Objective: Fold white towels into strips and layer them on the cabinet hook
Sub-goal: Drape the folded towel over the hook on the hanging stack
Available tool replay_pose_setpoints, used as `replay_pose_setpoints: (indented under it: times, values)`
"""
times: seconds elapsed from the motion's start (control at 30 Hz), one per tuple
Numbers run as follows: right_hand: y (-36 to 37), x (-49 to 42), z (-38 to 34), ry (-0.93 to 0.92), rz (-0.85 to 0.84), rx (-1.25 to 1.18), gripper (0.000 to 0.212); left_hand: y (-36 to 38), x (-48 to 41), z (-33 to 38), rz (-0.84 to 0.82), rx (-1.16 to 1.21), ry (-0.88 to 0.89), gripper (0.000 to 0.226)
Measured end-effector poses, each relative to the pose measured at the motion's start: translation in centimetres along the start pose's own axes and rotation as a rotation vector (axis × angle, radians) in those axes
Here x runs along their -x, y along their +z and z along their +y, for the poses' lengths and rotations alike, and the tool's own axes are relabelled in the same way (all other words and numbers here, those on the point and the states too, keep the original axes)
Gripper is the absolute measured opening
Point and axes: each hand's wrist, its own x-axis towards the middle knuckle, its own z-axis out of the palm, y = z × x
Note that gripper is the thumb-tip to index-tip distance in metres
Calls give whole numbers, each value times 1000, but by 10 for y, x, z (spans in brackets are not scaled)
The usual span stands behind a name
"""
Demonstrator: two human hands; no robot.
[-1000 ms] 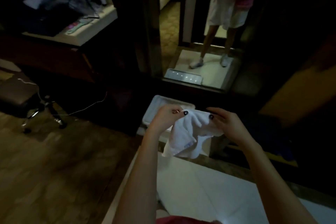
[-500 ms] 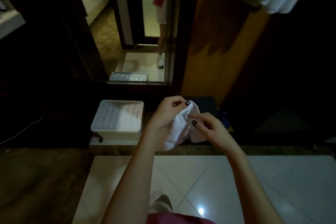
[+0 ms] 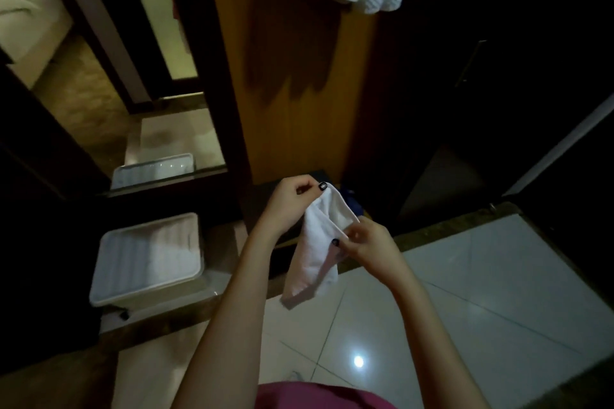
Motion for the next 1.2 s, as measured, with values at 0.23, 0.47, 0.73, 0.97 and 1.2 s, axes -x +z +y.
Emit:
replay_pose_setpoints:
  times: [0.23,0.47,0.73,0.97,1.2]
  values:
    - [-28,-20,17,-22,379,-158,21,0,-44,6,1,-74,28,11]
    - [-54,-41,17,27,572,-399,27,-6,-71,18,-375,16,69,26]
    - [-75,-49,19,34,671,-450,18,2,-100,14,-228,-220,215,15]
    - [-91,-51,28,81,762,-526,18,26,-111,21,-260,91,231,27]
    - [-117,-75,39,23,775,-533,22,45,-138,38,-136,156,292,26]
